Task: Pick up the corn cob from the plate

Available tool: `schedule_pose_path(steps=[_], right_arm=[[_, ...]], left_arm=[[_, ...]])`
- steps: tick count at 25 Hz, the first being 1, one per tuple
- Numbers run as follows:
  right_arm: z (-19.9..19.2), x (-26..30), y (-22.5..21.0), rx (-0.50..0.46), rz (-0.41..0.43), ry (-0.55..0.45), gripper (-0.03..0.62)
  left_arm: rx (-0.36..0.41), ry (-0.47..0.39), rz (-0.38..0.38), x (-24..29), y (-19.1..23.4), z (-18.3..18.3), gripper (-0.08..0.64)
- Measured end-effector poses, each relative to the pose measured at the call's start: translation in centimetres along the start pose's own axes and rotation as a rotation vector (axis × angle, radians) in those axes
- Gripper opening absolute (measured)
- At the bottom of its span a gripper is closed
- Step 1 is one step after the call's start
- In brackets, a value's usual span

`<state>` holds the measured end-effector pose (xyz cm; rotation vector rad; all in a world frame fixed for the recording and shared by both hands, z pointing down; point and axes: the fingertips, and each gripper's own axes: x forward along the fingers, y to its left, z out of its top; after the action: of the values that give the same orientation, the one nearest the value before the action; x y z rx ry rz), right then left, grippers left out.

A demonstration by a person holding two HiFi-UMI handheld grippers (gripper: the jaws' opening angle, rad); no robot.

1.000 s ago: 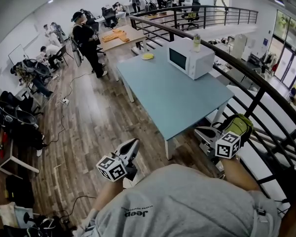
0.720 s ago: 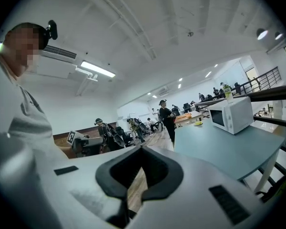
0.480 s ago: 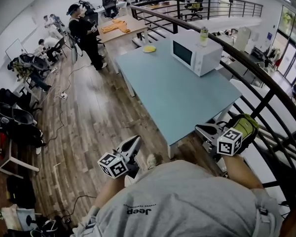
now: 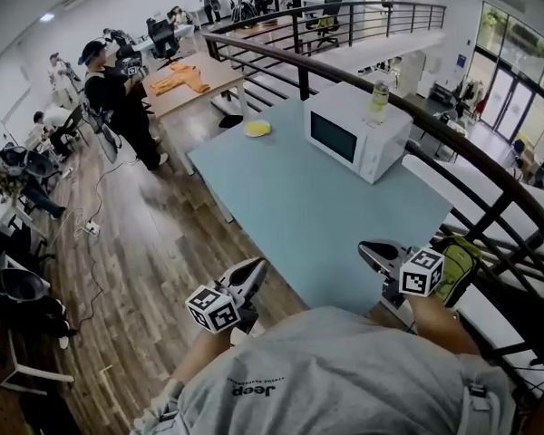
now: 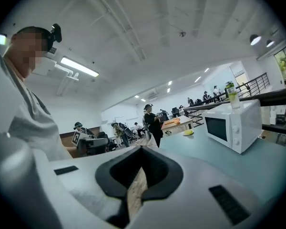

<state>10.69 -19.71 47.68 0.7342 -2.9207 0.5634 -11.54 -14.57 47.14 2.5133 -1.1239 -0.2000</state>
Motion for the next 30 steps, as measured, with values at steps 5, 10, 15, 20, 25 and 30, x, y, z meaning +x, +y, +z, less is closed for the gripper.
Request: schedule_pose_path(steps=[5, 10, 15, 20, 25, 30], right_arm=[[1.5, 2.5, -4.6, 0.014, -0.051, 0.0, 0.008], [3.7, 2.7, -9.6, -0.036, -0.068, 0.029, 0.008], [9.0, 6.3, -14.8, -0.2, -0.02, 0.092, 0.008], [12.5, 16.0, -20.9, -0.293, 0.004, 0.148, 0.008], [12.7, 31.2, -28.7, -0.349, -0.027, 0.233, 0.055], [12.6, 47.5, -36.6, -0.399, -0.061, 0.314, 0.175]], left_arm=[[0.0, 0.037, -0.034, 5.5, 5.4, 2.2, 0.018], [-0.026, 0.002, 0.029, 9.9, 8.7, 4.0, 0.018], [-0.006, -0.046, 0.155, 12.6, 12.1, 7.0, 0.018], [-0.01, -0.077, 0.227, 15.4, 19.4, 9.4, 0.018], [0.026, -0.111, 0.264, 17.8, 32.5, 11.0, 0.018], [0.06, -0.129, 0.3, 22.4, 45.7, 11.3, 0.018]])
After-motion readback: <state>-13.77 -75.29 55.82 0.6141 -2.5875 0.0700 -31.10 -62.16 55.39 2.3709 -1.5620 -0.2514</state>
